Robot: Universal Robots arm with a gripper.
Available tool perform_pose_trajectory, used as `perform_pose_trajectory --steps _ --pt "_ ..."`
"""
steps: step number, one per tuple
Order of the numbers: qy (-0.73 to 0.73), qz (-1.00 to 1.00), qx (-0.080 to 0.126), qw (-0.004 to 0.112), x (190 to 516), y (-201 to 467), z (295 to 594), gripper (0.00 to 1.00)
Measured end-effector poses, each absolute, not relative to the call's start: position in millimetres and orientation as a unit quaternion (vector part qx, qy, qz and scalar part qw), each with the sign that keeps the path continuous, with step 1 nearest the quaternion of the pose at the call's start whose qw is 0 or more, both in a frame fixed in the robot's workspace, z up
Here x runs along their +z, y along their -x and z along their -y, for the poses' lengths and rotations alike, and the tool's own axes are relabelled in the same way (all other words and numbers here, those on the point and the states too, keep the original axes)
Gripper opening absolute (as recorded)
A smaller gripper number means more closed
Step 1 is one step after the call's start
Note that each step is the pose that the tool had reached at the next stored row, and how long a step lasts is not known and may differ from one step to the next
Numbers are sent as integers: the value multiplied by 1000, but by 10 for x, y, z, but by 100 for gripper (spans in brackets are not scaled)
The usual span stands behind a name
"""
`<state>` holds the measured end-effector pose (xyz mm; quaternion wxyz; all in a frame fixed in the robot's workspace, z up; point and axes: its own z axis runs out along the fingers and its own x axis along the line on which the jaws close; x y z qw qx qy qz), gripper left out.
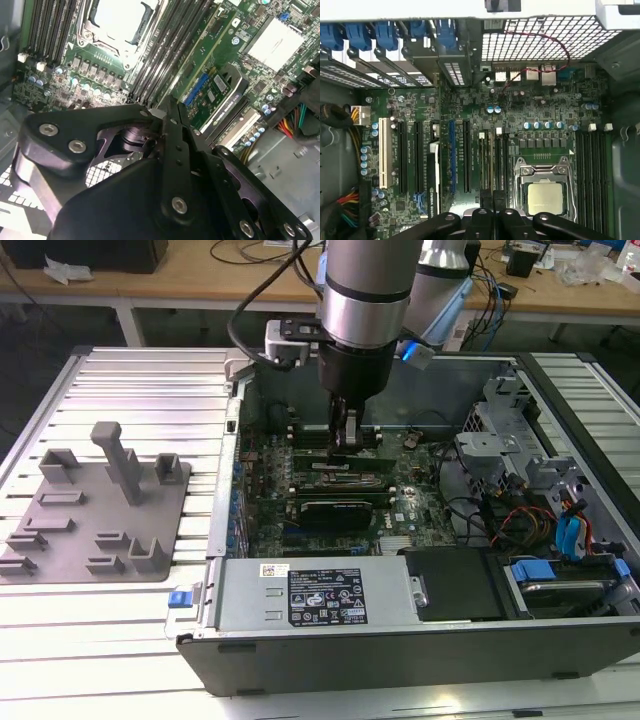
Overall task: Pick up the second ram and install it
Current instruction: 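Pick up the second ram and move it above second insertion slot, then insert the second ram into the second slot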
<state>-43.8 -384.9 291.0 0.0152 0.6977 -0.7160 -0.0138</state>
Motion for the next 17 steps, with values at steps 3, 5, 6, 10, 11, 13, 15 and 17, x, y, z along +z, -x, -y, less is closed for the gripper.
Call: perform_pose_trajectory --steps 3,5,6,10,11,13,15,17 --pt "-703 711 -13 14 2894 437 3844 9" --pt "-714 700 -12 14 2870 437 3832 9" --pt "-717 697 -12 13 2858 437 3823 9" --pt "-720 693 -10 12 2780 437 3794 9" --pt "-718 695 -10 12 2763 437 3791 9" --pt "-718 696 -11 13 2761 437 3791 9" --pt "-717 697 -11 12 2761 437 3791 9" --pt "-717 697 -11 12 2760 437 3791 9"
